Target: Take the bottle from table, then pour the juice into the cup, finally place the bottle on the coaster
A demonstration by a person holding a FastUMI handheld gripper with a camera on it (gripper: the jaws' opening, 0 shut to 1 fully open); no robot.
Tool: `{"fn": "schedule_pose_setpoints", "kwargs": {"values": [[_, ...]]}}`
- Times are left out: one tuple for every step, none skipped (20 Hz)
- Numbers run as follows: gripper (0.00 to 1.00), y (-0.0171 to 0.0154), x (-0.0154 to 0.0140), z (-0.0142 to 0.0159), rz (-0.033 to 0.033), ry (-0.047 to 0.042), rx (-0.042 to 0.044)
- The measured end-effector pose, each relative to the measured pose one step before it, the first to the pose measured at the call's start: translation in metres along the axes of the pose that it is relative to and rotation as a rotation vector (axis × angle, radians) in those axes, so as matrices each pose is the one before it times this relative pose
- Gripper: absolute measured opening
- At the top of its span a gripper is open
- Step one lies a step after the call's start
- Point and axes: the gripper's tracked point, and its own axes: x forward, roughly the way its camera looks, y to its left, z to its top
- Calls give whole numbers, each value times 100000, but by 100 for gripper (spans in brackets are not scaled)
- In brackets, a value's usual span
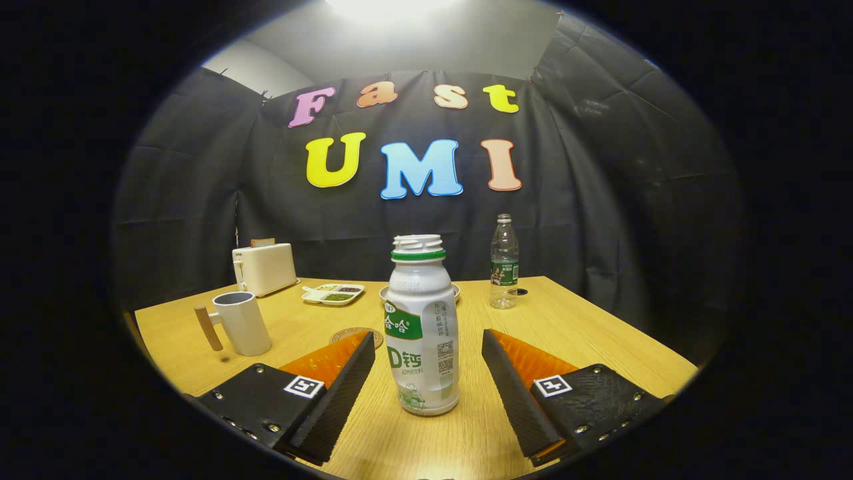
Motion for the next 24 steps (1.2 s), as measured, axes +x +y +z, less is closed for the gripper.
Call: {"fn": "schedule_pose_setpoints", "kwargs": {"values": [[99, 44, 509, -302, -226, 868, 288], [99, 23, 454, -168, -175, 902, 161], [99, -8, 290, -156, -608, 826, 15], [99, -25, 250, 38, -389, 253, -102], [95, -141, 345, -56, -958, 198, -145], [87, 30, 514, -214, -216, 673, -219], [76, 218, -392, -218, -58, 745, -532], [73, 134, 101, 153, -532, 462, -1039], [73, -133, -5, -54, -776, 506, -623], [71, 179, -43, 42, -59, 305, -322], [71, 370, 97, -23, 1016, 79, 30], [71, 462, -36, 17, 1736, -14, 634], [71, -68, 78, -8, -43, 171, 430], [71, -55, 51, 80, -13, 333, -286], [71, 184, 99, -42, -80, 454, -678], [71, 224, 89, 132, 120, 345, -921], [71, 196, 132, 47, 46, 423, -1079], [71, 65, 127, 121, -672, 650, -1273], [71, -15, 168, 139, -408, 262, -1281], [71, 215, 92, 386, -194, -144, -906], [71, 293, 178, 265, 135, -123, -1225], [71, 371, 156, 445, 371, -229, -1756], [71, 334, 131, 352, 302, -342, -1934], [71, 511, 144, 485, 850, -242, -1586]]}}
